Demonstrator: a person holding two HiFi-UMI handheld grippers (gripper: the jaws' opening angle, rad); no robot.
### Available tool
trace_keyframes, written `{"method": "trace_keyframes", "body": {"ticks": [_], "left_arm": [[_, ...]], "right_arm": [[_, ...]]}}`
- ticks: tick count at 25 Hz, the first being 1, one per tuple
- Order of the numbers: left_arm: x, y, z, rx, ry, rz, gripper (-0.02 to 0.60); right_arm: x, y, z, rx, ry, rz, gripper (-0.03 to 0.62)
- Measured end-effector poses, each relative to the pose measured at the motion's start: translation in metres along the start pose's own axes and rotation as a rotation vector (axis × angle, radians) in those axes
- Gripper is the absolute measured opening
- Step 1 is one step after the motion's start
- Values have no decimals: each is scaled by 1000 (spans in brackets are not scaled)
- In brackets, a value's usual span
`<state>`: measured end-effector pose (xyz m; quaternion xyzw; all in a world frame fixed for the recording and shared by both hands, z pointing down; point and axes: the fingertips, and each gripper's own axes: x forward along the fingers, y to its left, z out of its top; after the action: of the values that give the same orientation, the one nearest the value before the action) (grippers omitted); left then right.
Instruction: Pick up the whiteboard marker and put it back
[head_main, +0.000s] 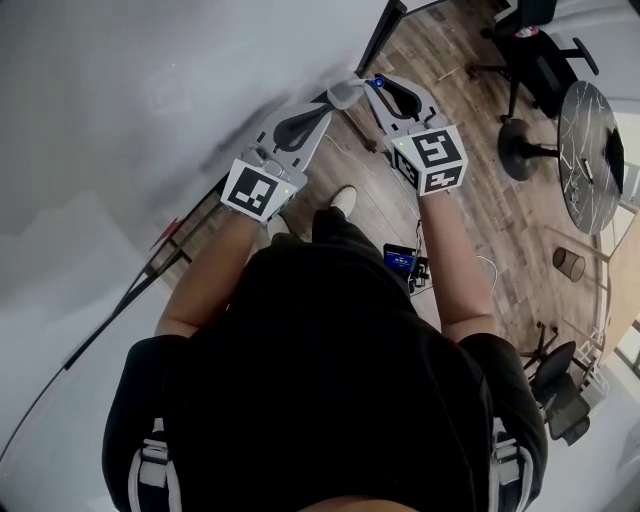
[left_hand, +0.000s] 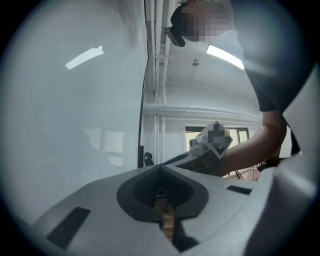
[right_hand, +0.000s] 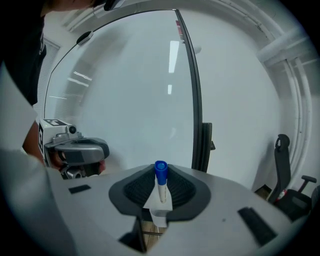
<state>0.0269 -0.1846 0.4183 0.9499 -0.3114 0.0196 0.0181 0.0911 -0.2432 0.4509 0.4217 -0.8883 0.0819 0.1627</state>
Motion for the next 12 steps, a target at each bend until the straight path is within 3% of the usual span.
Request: {"method": "trace_keyframes", "body": {"ticks": [12], "left_arm": [[-1, 9, -15, -14, 28, 25, 3]], "right_arm": [[52, 1, -57, -17, 107, 19, 72]]}}
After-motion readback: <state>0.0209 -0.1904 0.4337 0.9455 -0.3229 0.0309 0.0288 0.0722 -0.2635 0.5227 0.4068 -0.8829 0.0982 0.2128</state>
